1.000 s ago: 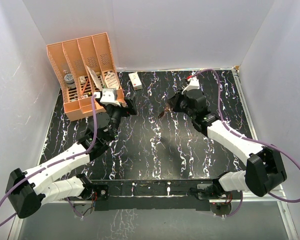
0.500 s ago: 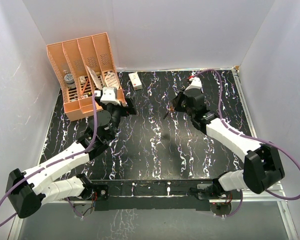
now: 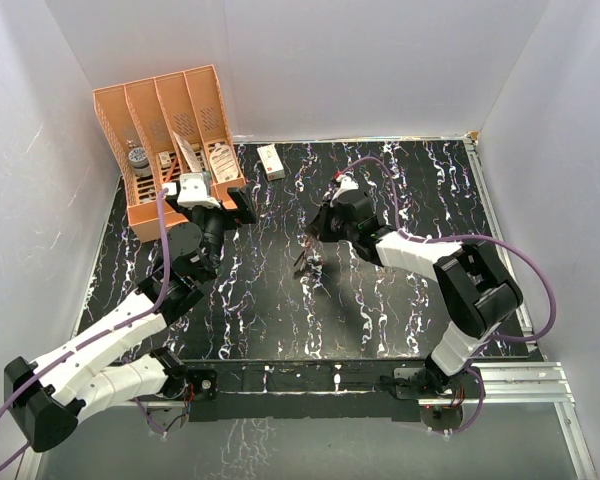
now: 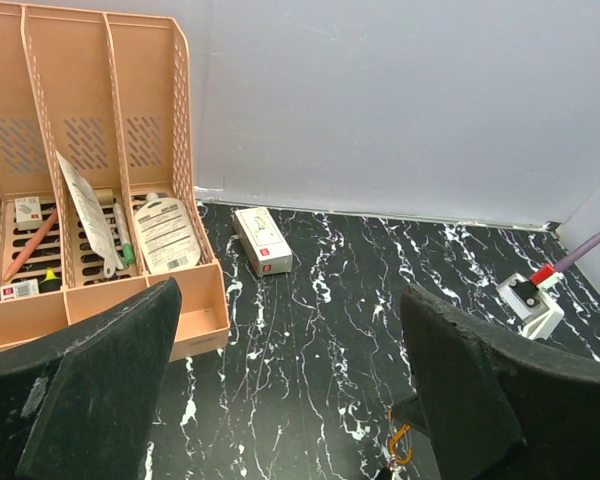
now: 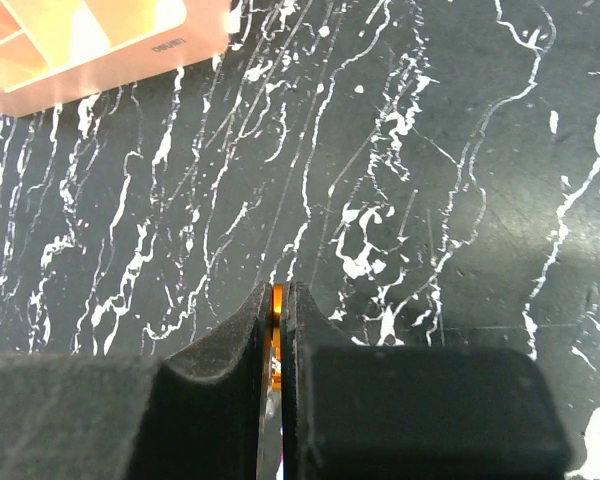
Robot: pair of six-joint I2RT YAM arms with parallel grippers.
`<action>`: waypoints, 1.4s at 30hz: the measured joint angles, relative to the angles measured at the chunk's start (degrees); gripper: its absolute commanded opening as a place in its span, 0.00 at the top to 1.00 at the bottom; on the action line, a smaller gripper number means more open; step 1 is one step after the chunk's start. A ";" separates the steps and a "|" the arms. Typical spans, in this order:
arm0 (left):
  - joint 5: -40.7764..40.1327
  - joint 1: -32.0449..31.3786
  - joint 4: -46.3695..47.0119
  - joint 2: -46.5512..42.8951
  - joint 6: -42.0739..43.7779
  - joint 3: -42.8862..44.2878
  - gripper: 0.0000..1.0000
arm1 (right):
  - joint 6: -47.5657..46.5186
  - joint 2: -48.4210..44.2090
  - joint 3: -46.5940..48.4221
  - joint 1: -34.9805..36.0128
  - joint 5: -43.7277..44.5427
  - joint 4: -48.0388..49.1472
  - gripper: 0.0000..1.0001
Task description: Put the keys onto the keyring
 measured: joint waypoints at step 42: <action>3.17 1.27 -7.52 2.45 -2.64 6.12 0.01 | 13.62 -30.62 -8.46 -1.11 49.53 -10.86 0.02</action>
